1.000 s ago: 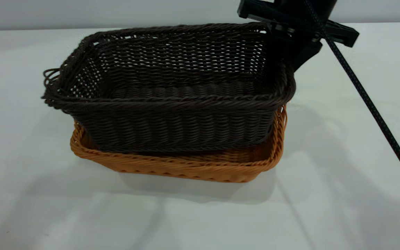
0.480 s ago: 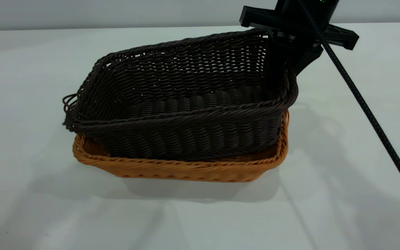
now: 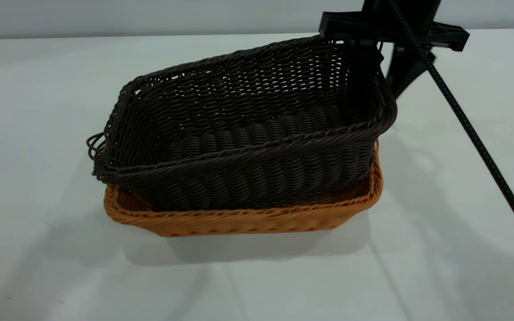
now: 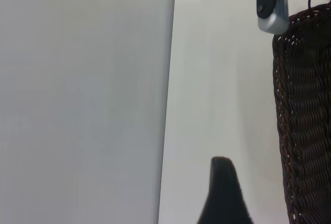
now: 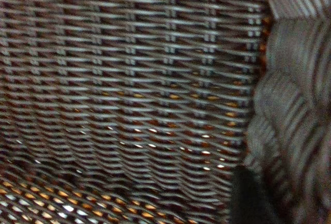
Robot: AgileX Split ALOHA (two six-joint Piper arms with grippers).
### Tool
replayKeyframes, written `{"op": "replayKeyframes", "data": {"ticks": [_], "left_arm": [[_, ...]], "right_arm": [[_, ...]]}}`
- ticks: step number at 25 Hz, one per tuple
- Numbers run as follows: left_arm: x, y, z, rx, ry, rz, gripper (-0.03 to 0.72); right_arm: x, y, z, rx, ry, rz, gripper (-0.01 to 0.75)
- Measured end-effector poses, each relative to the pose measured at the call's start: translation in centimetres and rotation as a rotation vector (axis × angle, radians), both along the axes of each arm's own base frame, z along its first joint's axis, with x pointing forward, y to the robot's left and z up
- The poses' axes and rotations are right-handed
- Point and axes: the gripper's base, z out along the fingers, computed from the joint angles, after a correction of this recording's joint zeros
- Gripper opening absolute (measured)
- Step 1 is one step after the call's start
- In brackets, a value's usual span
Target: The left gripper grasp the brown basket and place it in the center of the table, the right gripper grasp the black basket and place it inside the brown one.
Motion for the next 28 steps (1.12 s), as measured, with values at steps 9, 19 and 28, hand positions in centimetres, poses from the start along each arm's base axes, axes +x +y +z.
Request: {"op": "replayKeyframes", "data": {"ticks": [9,19,28], "left_arm": [[-1.1,0.7,1.7,-0.03,-0.052,0.005,0.466],[-8.9,5.7,8.1,-0.264,-0.033,0.261,0.466],[-15.0,10.6,8.6,-0.378,0.26,0.708,0.466]], "right_arm": [[-1.7,-1.9,9.0,-0.07,-0.188,0.126,0.612],[-13.9,-7.7,28.4,-0.037,-0.679,0.086,0.542],[-25.6,-12.6,32.3,0.009,-0.934,0.04,0.541]]}}
